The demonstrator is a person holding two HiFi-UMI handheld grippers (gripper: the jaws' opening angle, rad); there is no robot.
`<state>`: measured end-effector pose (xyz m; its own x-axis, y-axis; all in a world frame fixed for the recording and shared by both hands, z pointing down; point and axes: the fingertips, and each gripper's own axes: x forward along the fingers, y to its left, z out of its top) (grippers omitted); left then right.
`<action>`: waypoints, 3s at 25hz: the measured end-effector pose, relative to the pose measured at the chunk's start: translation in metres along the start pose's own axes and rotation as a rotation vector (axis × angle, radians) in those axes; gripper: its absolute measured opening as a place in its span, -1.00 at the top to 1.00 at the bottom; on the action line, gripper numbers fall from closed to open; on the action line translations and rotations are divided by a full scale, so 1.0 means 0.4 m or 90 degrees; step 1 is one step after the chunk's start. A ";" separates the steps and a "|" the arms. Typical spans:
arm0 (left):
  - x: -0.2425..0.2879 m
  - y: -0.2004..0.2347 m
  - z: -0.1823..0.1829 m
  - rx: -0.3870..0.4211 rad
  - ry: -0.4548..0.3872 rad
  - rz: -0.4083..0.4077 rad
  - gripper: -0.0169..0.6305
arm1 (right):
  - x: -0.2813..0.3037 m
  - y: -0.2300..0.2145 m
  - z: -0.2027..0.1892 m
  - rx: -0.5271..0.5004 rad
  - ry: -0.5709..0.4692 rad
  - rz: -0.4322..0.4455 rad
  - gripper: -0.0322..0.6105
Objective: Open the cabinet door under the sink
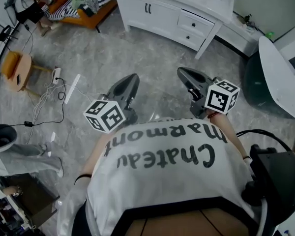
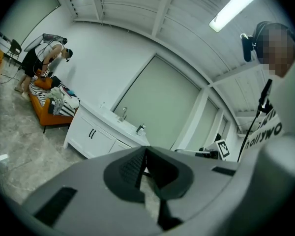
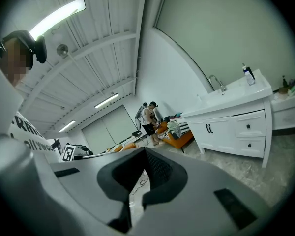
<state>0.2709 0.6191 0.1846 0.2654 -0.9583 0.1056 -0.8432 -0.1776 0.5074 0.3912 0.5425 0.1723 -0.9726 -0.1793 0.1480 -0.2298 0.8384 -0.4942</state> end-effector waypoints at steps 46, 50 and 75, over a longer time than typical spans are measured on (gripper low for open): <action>0.443 0.424 0.238 0.014 -0.015 0.137 0.92 | 0.477 -0.492 0.240 -0.046 0.144 0.034 0.87; 0.515 0.456 0.262 0.022 -0.014 0.143 0.92 | 0.524 -0.555 0.272 -0.045 0.154 0.042 0.87; 0.744 0.521 0.282 0.033 0.042 0.130 0.92 | 0.567 -0.777 0.324 0.023 0.136 0.017 0.87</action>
<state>0.1216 0.2718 0.2253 0.1148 -0.9592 0.2583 -0.9051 0.0061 0.4251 0.2372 0.1745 0.2483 -0.9496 -0.0403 0.3110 -0.2085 0.8221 -0.5299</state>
